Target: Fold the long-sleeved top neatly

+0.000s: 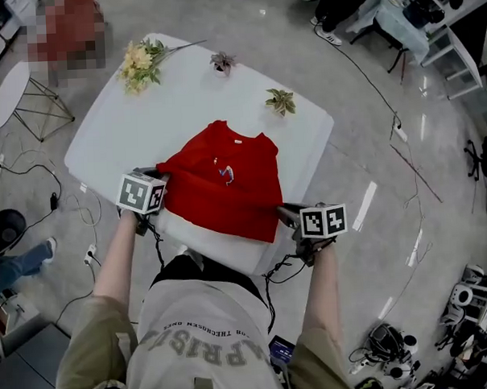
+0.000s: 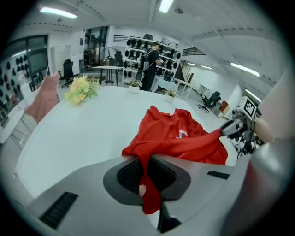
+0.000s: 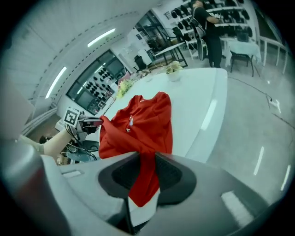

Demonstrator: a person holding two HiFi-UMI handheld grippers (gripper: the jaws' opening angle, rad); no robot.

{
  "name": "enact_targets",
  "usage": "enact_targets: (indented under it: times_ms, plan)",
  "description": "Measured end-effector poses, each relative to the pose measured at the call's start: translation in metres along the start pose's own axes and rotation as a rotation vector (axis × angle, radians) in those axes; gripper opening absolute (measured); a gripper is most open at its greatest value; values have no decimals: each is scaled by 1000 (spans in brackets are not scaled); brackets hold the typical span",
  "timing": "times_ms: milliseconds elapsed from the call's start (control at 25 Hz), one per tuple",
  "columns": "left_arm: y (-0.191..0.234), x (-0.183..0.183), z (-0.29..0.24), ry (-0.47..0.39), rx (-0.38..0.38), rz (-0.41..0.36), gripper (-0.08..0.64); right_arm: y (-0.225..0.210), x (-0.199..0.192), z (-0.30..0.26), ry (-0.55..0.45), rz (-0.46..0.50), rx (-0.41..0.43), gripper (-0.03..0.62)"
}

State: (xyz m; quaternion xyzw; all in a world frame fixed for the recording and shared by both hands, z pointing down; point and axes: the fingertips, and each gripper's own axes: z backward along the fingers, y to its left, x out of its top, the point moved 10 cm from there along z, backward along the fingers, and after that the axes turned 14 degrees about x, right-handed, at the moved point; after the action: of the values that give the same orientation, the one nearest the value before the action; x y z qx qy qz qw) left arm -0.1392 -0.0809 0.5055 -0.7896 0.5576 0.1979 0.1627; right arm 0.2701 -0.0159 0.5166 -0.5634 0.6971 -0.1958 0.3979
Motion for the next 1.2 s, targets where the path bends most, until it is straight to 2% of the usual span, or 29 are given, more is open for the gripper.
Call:
enact_targets:
  times_ms: [80,200,280,320,360,440,520,600,640,720,840,880,920,960,1000,1040,1120,1200]
  plan:
    - [-1,4,-10,22,0,86,48,-9,1,-3,4,-43,-25,97]
    - [1,10,-13,4,-15,178,160,-12,4,-3,-65,-73,-50,100]
    - [7,17,-9,-25,-3,180,189,-10,8,2,-137,-63,-65,114]
    - [11,20,-7,-39,11,154,189,-8,10,5,-158,-44,-73,185]
    - [13,22,-4,-54,25,109,189,-5,11,9,-166,-11,-81,279]
    - [13,27,5,-82,44,-60,190,6,11,15,-155,88,-102,290]
    - [5,28,10,-84,46,-336,196,21,6,17,-105,193,-129,290]
    - [-7,25,5,-65,24,-599,251,34,-1,12,-45,268,-161,290]
    - [-12,24,0,-57,6,-682,261,37,-4,7,-25,292,-181,290]
    - [-16,23,-13,-49,-33,-746,261,34,-6,-7,-8,311,-222,290]
    - [-14,26,-27,-49,-60,-743,241,22,-4,-28,-21,278,-246,276]
    - [-12,28,-29,-47,-69,-739,182,19,-3,-31,-33,260,-254,251]
    - [-10,30,-28,-46,-82,-732,134,17,-2,-30,-54,243,-269,209]
    - [-7,34,-25,-48,-101,-720,101,18,-2,-26,-83,227,-285,127]
    - [-4,38,-20,-54,-125,-700,93,21,-2,-21,-119,212,-293,86]
    - [1,43,-16,-63,-150,-667,89,24,-2,-14,-156,197,-290,70]
    - [10,54,-12,-86,-187,-579,87,28,-1,-5,-212,166,-283,65]
    - [15,64,-20,-86,-189,-514,87,22,2,-6,-219,136,-310,64]
